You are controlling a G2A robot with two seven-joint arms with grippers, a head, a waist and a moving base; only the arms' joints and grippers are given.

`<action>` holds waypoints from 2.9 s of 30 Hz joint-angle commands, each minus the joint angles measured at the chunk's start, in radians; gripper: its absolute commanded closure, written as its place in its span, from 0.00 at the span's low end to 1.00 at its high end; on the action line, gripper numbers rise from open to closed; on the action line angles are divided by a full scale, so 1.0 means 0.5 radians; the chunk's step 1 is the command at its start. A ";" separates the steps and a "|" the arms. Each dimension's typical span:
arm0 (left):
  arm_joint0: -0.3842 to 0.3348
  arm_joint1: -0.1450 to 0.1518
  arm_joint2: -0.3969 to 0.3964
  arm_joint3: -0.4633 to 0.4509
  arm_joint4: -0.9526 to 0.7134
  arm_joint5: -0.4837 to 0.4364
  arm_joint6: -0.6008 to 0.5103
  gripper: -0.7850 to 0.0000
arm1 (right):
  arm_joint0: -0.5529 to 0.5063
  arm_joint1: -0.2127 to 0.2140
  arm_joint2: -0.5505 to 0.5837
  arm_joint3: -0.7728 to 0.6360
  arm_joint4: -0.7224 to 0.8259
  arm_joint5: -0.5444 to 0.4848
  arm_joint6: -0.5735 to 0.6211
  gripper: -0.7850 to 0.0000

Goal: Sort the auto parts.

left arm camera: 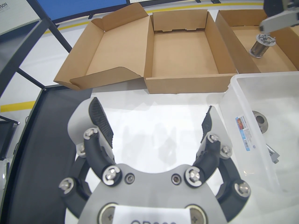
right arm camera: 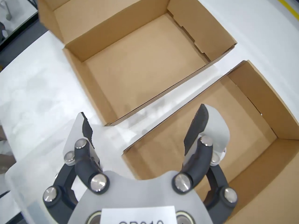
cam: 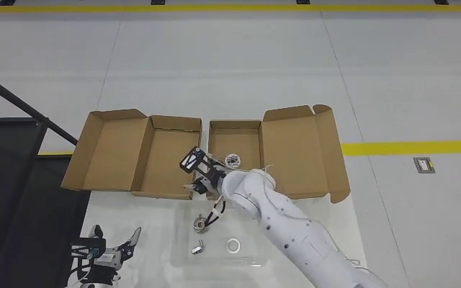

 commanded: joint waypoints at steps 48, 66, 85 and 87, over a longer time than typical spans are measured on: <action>0.000 0.000 0.000 0.000 0.000 0.000 0.000 0.00 | -0.434 0.030 -0.181 -0.108 -0.483 -0.068 1.243 0.46; 0.000 0.000 0.000 0.000 0.000 0.000 0.000 0.00 | -0.347 -0.041 -0.231 0.080 -0.388 -0.066 1.254 0.76; 0.000 0.000 0.000 0.000 0.000 0.000 0.000 0.00 | -0.681 0.097 0.340 -0.922 -0.352 -0.152 0.770 1.00; 0.000 0.000 0.000 0.000 0.000 0.000 0.000 0.00 | -0.753 0.117 0.474 -1.043 -0.363 -0.077 0.654 1.00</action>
